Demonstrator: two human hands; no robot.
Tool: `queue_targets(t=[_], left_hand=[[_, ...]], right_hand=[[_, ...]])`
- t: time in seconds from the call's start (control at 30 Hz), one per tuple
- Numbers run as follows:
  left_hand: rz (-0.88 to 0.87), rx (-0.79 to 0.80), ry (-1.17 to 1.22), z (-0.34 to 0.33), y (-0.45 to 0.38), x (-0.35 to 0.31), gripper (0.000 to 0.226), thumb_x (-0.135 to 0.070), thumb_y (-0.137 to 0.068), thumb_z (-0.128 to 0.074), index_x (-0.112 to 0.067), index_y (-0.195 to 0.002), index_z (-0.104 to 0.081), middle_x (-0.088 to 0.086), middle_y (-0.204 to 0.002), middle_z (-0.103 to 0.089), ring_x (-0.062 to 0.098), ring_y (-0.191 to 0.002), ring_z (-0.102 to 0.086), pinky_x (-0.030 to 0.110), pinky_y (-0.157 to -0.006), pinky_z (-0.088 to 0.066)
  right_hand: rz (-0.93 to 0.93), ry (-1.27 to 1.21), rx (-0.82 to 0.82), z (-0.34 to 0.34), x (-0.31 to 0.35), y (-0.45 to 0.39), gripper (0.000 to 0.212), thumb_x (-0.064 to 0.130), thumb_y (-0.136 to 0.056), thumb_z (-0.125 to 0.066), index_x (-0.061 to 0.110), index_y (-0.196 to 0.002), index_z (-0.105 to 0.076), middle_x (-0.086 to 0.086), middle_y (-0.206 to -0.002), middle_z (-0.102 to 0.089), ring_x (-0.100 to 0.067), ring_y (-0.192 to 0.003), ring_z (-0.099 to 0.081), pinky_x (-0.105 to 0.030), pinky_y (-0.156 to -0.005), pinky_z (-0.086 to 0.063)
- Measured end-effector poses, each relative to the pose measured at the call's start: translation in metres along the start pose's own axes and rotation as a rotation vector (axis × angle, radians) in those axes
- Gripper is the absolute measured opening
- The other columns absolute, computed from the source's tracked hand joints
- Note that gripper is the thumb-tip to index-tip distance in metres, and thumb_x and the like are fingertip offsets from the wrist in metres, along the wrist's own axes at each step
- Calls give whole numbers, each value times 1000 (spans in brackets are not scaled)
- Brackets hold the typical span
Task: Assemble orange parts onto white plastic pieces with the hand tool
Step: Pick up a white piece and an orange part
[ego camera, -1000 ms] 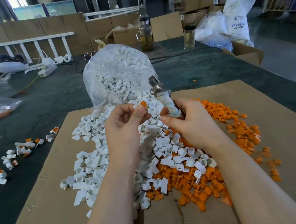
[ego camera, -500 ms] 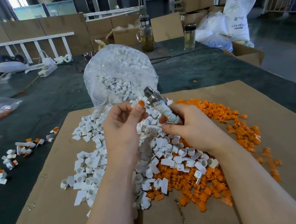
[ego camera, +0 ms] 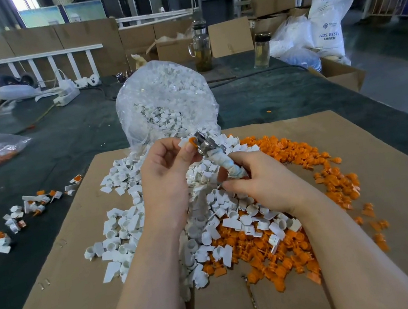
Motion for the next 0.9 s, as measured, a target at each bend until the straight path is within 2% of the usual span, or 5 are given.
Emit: queue_targets(t=[0.33,0.6,0.67,0.73,0.9], left_hand=[[19,4,23,0,1,1,15,-2,-91,-63,-13,-80,-61,-7,-69,-67,8,-68,-63,24,-73,-53],[90,-25,98,-1,1,0,12,-2,-90,-64,-10,-81,-62,-6,-67,-68,6,-62,-65,18,-65,-53],[170,-100,212,4,1,0,6,-8,-83,-70,-9,-84,-63,-1,-74,-74,9,-67,-70,20,-69,-56],[268,-248,373,16,-1,1,15,-11,-79,-73,-7,-92,-66,5,-87,-77,13,-78,-74,23,-73,-58],[338,-641,770,55,-5,-5,8,-8,-96,-59,-5,-98,-67,6,-92,-77,10,-83,-75,22,-71,-59]], right_hand=[[-12,54,-13,-2,2,0,14,9,-86,-59,15,-95,-68,-2,-77,-65,-18,-62,-61,-41,-62,-51],[6,112,-57,-3,1,-1,6,16,-88,-62,17,-92,-66,-1,-74,-64,-18,-63,-61,-43,-60,-52],[4,149,-109,-3,-1,-2,4,24,-89,-63,20,-90,-64,4,-74,-63,-14,-63,-58,-38,-56,-48],[-24,188,-193,-1,-6,-3,8,30,-91,-61,22,-89,-62,7,-74,-62,-10,-64,-56,-31,-53,-44],[-215,272,-431,13,-21,-2,21,30,-91,-59,30,-72,-49,10,-66,-55,-7,-57,-51,-24,-47,-30]])
Point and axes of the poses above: each hand's wrist, its own y-axis away from the middle knuckle, its own z-axis out of the back of the hand, x = y × z, the point moved 3 cm from there along -y, towards the middle knuckle
